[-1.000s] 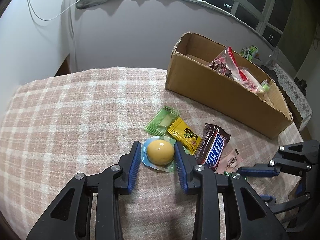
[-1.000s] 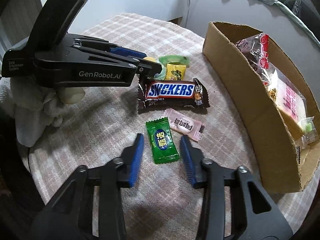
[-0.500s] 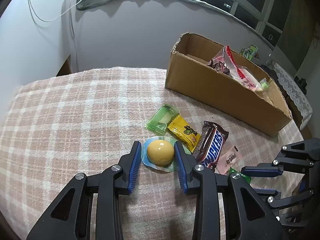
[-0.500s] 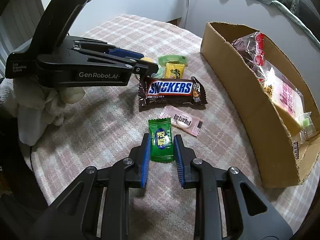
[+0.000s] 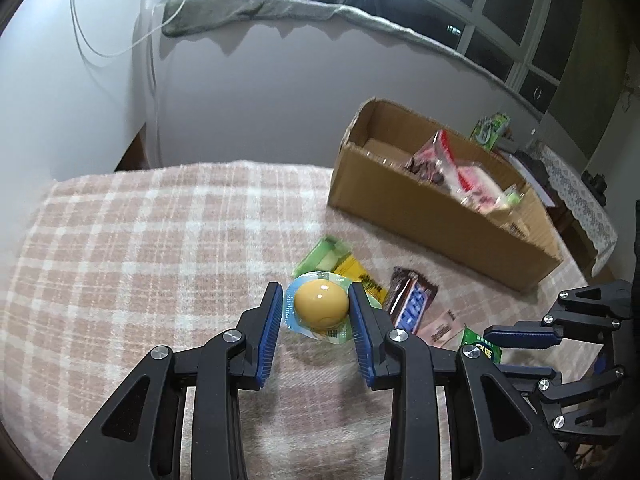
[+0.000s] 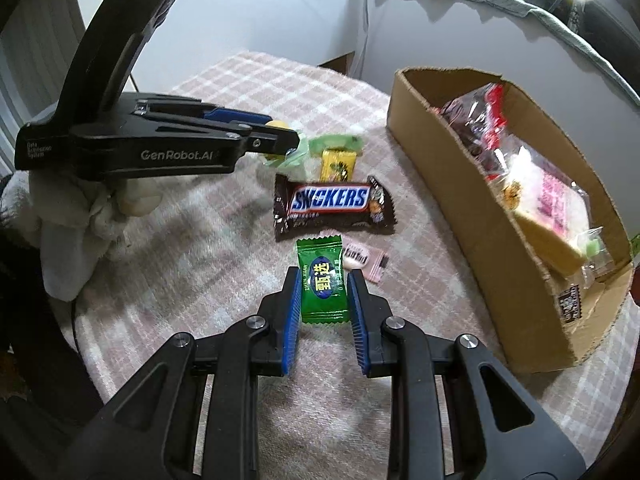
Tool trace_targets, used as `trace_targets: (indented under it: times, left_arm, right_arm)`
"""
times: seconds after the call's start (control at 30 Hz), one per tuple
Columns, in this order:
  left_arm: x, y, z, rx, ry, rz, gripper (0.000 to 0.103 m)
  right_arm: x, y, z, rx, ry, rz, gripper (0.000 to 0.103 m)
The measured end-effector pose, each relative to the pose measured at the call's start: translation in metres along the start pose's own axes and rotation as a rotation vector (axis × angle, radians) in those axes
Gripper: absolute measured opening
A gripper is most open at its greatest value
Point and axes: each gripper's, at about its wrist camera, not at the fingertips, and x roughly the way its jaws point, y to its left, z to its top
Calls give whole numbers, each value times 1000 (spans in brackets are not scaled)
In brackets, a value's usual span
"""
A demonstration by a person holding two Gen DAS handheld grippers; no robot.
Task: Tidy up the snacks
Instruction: 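Carry both candies over the box and open both tools to release them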
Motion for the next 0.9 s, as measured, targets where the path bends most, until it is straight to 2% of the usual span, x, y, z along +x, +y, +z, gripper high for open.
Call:
trace_targets:
  times: [0.27,0.43,0.63,0.9]
  left_arm:
    - [-23,-15,25,-17,-100,-38,32]
    - [-29,-36,49,11,-149,-69,32]
    - [-18,-66,66,69,-155,-101,32]
    - [5,-94,74,100,-133,-131,32]
  right_arm:
    - [-33,-13,9,26,-87,-28,24]
    - [-53,-31,15,57,-138,-70,24]
    - [-76,-63,16,98,-175,-133,24]
    - [-82,-102,14,145,-185,-197,24]
